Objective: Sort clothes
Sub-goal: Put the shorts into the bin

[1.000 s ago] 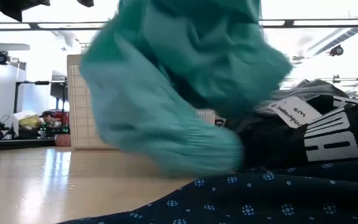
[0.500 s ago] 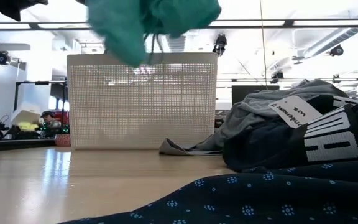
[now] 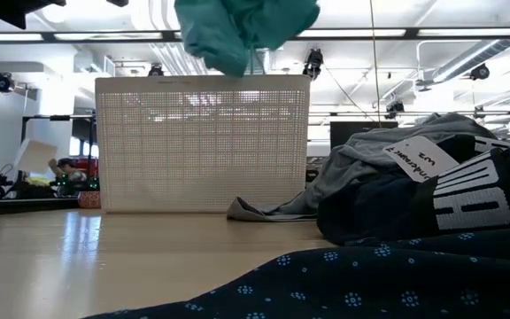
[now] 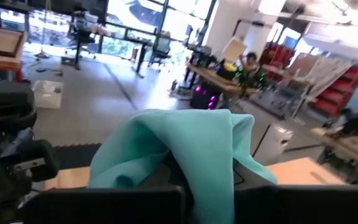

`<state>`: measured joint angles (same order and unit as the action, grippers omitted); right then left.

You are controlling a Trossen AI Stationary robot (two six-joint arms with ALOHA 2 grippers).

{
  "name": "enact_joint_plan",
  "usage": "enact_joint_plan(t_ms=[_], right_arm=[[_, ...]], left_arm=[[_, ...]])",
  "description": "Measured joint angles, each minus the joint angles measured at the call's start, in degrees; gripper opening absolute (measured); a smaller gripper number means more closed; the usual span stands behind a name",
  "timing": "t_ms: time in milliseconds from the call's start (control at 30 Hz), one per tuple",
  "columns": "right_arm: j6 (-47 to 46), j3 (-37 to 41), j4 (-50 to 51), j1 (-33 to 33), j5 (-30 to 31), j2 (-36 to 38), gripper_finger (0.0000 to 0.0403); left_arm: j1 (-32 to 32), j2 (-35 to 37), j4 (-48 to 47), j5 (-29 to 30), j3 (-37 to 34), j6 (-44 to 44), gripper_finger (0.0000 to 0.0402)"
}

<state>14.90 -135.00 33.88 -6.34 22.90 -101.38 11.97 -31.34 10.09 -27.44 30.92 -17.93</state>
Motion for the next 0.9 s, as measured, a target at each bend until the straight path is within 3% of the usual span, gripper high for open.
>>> enact_joint_plan(t_ms=[333,567,900], right_arm=[[-2.37,0.0,1.39,-8.77,-9.88,-7.25,0.0],[-2.45,0.02,4.5,-14.43,-10.38,-14.43,0.0],[-7.92,0.02,4.93,-19.23,-19.94,-23.35,0.0]], left_arm=[[0.0,0.05,0.09,0.04,0.0,-0.21,0.0],[0.01,0.05,0.01,0.07,0.0,-0.21,0.0],[0.0,0.03,-0.52,0.07,0.0,-0.24,0.0]])
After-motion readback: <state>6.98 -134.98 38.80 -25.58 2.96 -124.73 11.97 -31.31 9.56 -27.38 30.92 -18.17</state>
